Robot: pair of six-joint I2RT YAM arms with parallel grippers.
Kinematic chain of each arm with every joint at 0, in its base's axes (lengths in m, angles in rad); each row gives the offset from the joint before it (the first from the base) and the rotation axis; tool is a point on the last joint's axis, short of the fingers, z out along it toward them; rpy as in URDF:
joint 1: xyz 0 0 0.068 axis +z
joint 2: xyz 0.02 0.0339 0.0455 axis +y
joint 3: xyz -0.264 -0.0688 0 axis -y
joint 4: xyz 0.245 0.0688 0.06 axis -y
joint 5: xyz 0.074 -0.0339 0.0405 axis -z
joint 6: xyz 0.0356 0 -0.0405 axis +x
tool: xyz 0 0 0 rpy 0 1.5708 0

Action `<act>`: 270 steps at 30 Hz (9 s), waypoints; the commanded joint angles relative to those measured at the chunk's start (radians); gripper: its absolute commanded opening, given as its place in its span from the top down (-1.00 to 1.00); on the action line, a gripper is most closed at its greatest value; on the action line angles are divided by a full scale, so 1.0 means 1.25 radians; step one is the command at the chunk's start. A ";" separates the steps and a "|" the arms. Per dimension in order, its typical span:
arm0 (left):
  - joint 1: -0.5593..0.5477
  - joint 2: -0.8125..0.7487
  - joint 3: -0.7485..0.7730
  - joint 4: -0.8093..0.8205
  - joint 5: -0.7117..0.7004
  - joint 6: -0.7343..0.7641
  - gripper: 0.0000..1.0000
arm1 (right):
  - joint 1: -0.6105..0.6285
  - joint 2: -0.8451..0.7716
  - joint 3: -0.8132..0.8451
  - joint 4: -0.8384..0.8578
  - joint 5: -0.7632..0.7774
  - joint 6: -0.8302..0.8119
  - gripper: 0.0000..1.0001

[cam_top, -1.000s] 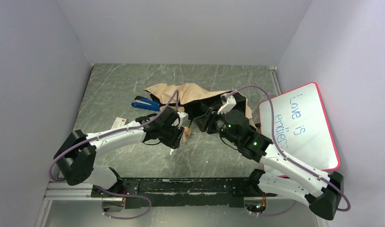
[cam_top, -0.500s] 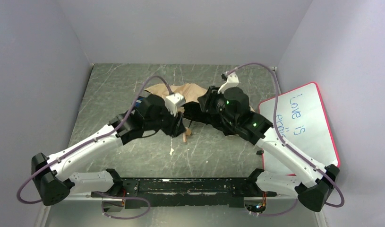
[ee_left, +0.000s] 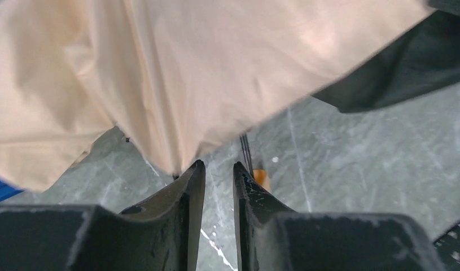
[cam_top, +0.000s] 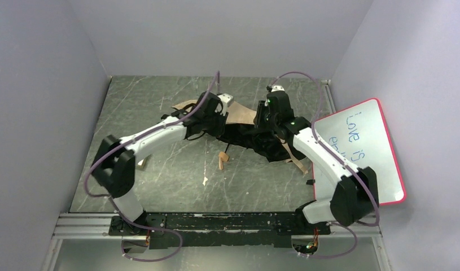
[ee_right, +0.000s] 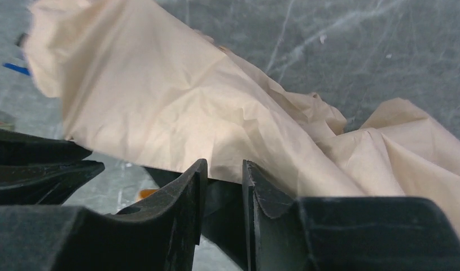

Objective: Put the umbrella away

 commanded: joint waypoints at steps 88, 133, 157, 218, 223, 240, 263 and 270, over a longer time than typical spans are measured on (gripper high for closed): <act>0.101 0.572 0.493 -0.055 0.208 0.060 0.90 | -0.279 0.259 -0.182 0.203 -0.324 0.191 0.94; 0.035 0.275 0.379 -0.019 0.183 0.104 0.66 | 0.062 -0.023 -0.229 -0.108 -0.155 0.115 0.74; 0.115 -0.312 -0.282 -0.114 -0.222 -0.208 0.90 | -0.155 0.191 0.047 -0.087 0.047 -0.033 0.87; 0.058 -0.316 -0.383 0.052 0.019 -0.100 -0.06 | -0.051 0.026 -0.076 -0.113 0.052 -0.009 0.40; 0.033 -0.378 -0.475 0.095 0.195 -0.121 -0.22 | -0.051 -0.033 -0.116 -0.105 -0.028 0.004 0.21; -0.082 -0.237 -0.548 0.268 0.132 -0.144 -0.34 | -0.052 -0.123 -0.175 -0.117 -0.108 -0.009 0.13; -0.142 -0.228 -0.614 0.279 0.119 -0.240 0.90 | -0.051 -0.266 -0.190 -0.081 -0.198 -0.056 0.08; -0.137 -0.322 -0.600 0.205 0.044 -0.283 0.90 | -0.020 -0.291 -0.180 -0.061 -0.317 -0.143 -0.33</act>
